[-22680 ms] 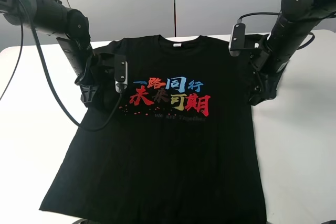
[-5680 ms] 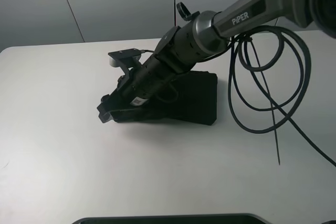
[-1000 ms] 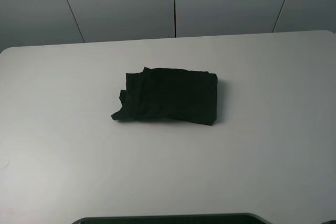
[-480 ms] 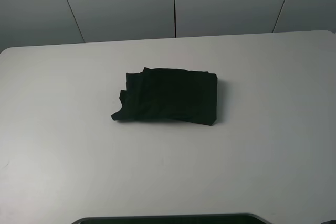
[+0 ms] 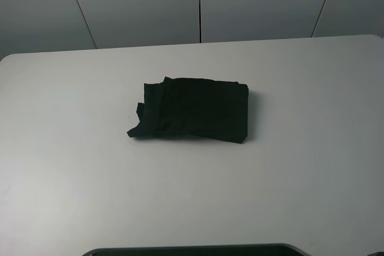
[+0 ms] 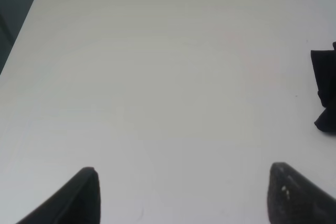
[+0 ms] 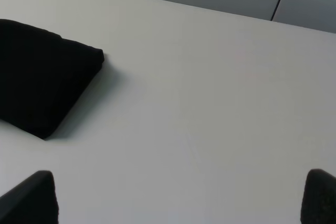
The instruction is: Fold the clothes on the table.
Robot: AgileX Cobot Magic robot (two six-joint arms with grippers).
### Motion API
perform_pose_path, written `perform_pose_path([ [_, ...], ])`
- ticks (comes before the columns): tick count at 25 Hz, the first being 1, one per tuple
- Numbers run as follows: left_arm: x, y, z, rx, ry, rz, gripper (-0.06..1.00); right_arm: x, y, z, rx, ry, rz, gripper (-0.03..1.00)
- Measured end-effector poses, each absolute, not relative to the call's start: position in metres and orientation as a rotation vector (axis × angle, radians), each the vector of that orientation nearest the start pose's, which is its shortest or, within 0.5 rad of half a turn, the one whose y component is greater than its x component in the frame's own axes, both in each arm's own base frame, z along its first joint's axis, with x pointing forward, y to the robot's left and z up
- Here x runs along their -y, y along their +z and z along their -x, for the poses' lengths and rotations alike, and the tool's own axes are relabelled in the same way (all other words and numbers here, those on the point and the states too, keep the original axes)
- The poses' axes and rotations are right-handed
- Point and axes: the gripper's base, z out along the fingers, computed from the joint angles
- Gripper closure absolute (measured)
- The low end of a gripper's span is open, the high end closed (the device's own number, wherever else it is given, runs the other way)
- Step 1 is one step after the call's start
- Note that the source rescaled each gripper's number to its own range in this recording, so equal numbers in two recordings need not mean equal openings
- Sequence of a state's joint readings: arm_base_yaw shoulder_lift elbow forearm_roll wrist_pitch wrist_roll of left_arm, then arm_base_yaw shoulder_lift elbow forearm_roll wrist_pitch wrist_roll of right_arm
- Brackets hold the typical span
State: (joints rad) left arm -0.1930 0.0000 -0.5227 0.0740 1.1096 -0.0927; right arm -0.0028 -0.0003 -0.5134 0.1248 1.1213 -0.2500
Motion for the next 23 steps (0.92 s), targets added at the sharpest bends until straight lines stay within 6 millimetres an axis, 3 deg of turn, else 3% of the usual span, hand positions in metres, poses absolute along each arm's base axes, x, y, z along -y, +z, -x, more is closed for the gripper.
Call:
perform_pose_path([
  [23, -0.0078, 0.2798, 0.0084, -2.067, -0.086, -0.097, 0.09, -0.0102, 0.2765, 0.0095, -2.068, -0.002, 0.272, -0.03],
])
